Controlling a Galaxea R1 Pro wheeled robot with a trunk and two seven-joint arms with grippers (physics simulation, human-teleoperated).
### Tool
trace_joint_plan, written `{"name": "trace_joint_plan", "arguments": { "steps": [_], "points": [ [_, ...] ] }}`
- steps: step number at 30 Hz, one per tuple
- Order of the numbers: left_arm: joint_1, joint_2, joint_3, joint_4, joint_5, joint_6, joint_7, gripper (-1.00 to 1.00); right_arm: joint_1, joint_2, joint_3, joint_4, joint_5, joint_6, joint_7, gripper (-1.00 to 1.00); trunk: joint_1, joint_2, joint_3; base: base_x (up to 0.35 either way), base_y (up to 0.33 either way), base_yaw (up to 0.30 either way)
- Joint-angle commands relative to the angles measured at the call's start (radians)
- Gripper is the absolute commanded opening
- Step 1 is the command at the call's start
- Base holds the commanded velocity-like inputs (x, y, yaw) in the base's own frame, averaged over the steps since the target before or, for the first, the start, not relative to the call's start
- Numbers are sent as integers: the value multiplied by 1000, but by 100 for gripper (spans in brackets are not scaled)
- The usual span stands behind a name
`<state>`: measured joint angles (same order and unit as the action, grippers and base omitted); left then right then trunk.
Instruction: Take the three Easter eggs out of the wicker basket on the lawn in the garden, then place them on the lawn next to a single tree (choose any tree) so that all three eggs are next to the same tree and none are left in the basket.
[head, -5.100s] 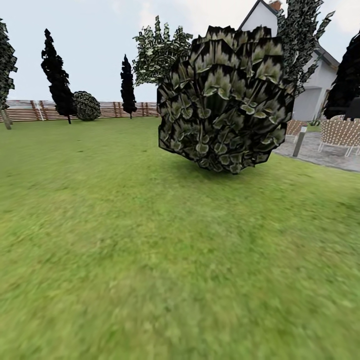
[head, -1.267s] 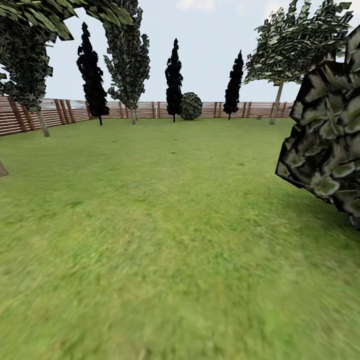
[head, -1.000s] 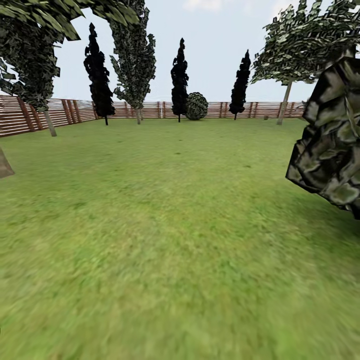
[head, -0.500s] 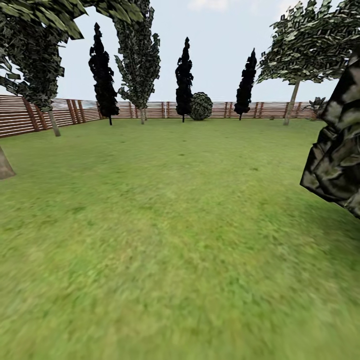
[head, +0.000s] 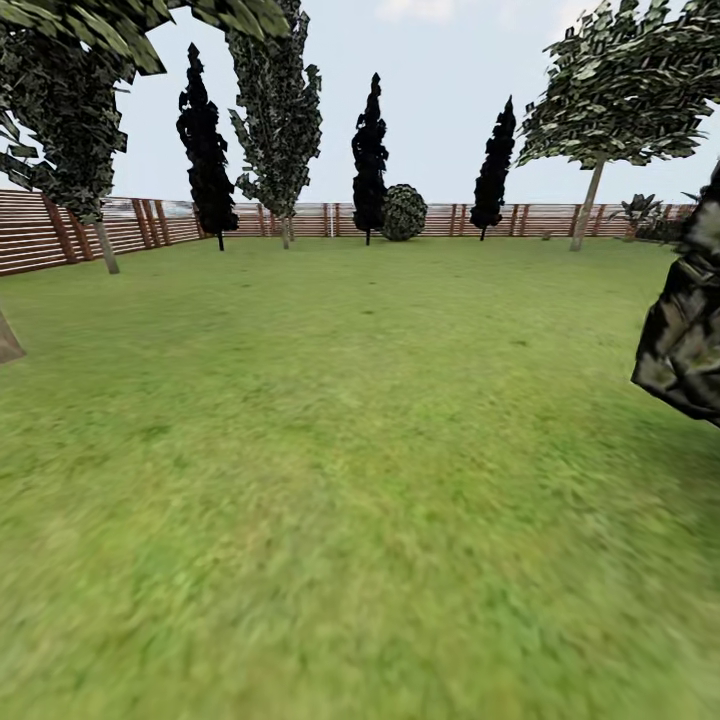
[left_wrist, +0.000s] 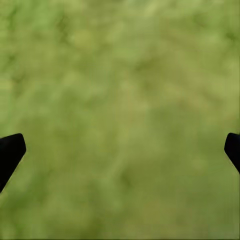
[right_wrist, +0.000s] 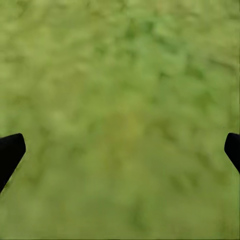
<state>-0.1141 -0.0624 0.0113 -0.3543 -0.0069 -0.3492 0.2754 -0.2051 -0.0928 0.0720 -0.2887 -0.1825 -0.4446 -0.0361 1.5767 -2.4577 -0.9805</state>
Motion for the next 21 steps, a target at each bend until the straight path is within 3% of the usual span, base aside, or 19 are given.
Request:
{"name": "trace_joint_plan", "arguments": {
  "steps": [1, 21],
  "points": [
    [0, 0, 1, 1, -1, -3, 2, 100, 0, -1, 8, 0, -8, -3, -4, 100, 0, 0, -1, 274, 200, 0],
    [0, -2, 1, 1, -1, -4, 2, 100, -1, -1, 8, 0, -7, -3, -4, 100, 0, 0, -1, 285, 171, 0]
  ]
}}
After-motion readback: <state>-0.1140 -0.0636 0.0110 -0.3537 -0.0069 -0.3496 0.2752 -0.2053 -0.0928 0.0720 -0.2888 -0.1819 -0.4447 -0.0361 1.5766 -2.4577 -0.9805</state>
